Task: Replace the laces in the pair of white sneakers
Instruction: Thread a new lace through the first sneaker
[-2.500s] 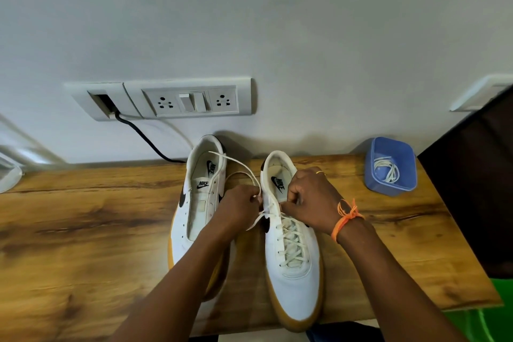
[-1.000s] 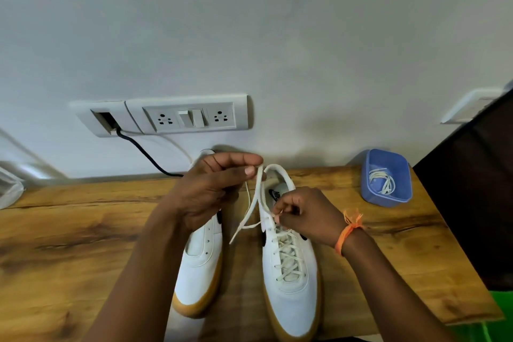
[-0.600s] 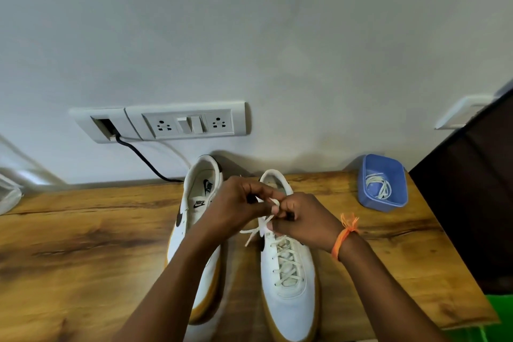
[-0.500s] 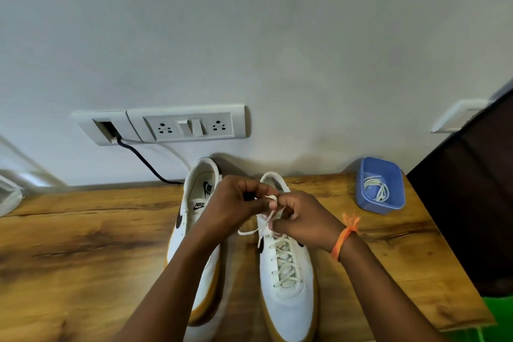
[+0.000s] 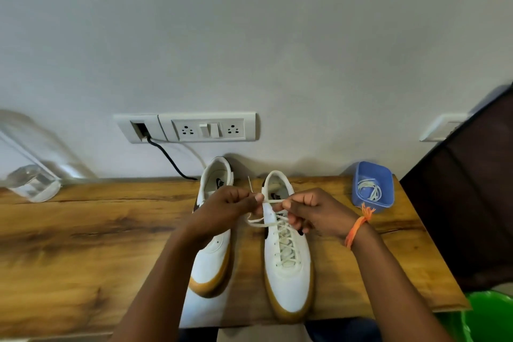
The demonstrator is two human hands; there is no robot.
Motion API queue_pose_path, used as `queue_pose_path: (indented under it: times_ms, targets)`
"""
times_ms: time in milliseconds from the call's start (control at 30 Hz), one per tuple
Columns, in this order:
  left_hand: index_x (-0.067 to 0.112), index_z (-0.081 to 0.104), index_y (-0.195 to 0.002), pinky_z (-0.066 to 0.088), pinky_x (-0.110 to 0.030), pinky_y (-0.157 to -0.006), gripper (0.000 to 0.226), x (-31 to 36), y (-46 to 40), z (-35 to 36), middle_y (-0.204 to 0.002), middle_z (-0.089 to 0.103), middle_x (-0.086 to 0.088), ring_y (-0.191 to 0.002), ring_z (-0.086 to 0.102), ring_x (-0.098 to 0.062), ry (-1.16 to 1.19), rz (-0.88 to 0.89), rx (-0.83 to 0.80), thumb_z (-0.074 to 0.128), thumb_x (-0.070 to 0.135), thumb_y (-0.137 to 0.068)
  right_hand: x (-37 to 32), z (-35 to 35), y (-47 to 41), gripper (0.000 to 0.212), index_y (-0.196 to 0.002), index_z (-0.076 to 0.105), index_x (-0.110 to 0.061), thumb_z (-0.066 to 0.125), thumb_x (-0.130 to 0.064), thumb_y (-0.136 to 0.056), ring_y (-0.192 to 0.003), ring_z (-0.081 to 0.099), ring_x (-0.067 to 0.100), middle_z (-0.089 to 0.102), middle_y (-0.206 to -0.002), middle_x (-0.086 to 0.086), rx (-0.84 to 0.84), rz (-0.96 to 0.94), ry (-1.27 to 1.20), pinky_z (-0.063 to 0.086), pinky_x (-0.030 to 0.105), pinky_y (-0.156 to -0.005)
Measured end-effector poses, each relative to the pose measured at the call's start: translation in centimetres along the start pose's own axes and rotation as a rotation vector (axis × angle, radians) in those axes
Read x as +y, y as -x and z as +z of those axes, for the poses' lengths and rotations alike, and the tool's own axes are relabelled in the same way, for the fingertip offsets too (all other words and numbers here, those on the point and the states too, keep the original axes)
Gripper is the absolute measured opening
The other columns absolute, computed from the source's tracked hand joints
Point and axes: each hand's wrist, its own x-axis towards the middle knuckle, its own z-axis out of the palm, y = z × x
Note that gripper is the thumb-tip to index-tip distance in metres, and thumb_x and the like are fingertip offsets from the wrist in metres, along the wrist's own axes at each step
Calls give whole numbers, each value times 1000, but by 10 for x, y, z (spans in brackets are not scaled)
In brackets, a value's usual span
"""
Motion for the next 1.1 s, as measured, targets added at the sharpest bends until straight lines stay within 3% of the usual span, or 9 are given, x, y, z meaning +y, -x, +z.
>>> queue_pose_path:
  times_ms: [167, 333, 433, 567, 700, 800, 867, 967, 1100]
  targets:
    - [7, 71, -93, 43, -21, -59, 27, 0, 17, -5, -58, 58, -6, -54, 51, -13, 168, -30, 119, 59, 31, -91, 9, 4, 18, 31, -100, 71, 5, 53, -21, -100, -51, 46, 5, 66, -68, 7, 64, 32, -1, 40, 15, -52]
    - [6, 65, -115, 49, -23, -57, 34, -6, 30, -2, -78, 69, -15, -57, 57, -16, 329, -25, 116, 63, 25, -88, 14, 7, 25, 22, -106, 69, -7, 51, -18, -100, -48, 46, -1, 73, -79, 13, 125, 85, -91, 39, 11, -48]
    - [10, 66, -105, 45, -23, -45, 18, -17, 23, 3, -74, 74, -9, -51, 58, -11, -45, -119, 130, 66, 23, -93, 19, 8, 24, 13, -102, 62, -6, 60, -18, -96, -44, 50, 0, 75, -83, 14, 224, 147, -124, 38, 13, -44]
    - [19, 66, -95, 48, -20, -45, 12, -36, 9, 6, -68, 74, 5, -40, 58, -7, -551, -226, 155, 64, 31, -95, 32, -6, 23, 13, -82, 67, -7, 75, -18, -84, -47, 56, 3, 73, -70, 9, 292, 182, 40, 37, 13, -41]
    - [20, 69, -89, 57, -28, -65, 14, -43, -9, 11, -72, 71, 8, -61, 65, -3, -656, -160, 241, 64, 32, -95, 32, -17, 10, 12, -75, 71, -10, 81, -15, -78, -47, 57, 5, 70, -63, 3, 273, 130, 92, 44, 21, -48]
    - [22, 68, -86, 56, -34, -69, 12, -44, -25, 22, -74, 67, 11, -69, 63, -5, -718, -37, 399, 63, 30, -94, 26, -16, -8, 8, -80, 72, -9, 78, -14, -82, -52, 58, 13, 72, -67, 7, 202, 87, 55, 46, 25, -49]
    - [21, 69, -95, 55, -26, -67, 9, -40, -33, 34, -83, 68, 14, -75, 63, -3, -599, 53, 442, 64, 29, -93, 21, -13, -18, 7, -84, 71, -7, 75, -12, -84, -56, 60, 14, 73, -72, 10, 166, 49, 14, 47, 24, -50]
    - [16, 66, -106, 50, -18, -55, 14, -30, -45, 50, -93, 72, 3, -69, 70, -14, -124, 42, 247, 66, 22, -94, 18, -7, -26, 14, -88, 70, -3, 76, -14, -83, -59, 63, 16, 72, -72, 11, 154, 10, -25, 50, 23, -51]
    - [11, 70, -100, 53, -22, -56, 10, -32, -53, 49, -79, 75, -8, -59, 67, -14, 99, -16, 180, 69, 12, -90, 23, -10, -26, 17, -89, 70, -2, 78, -15, -81, -57, 63, 15, 72, -72, 12, 211, 37, -45, 51, 24, -50]
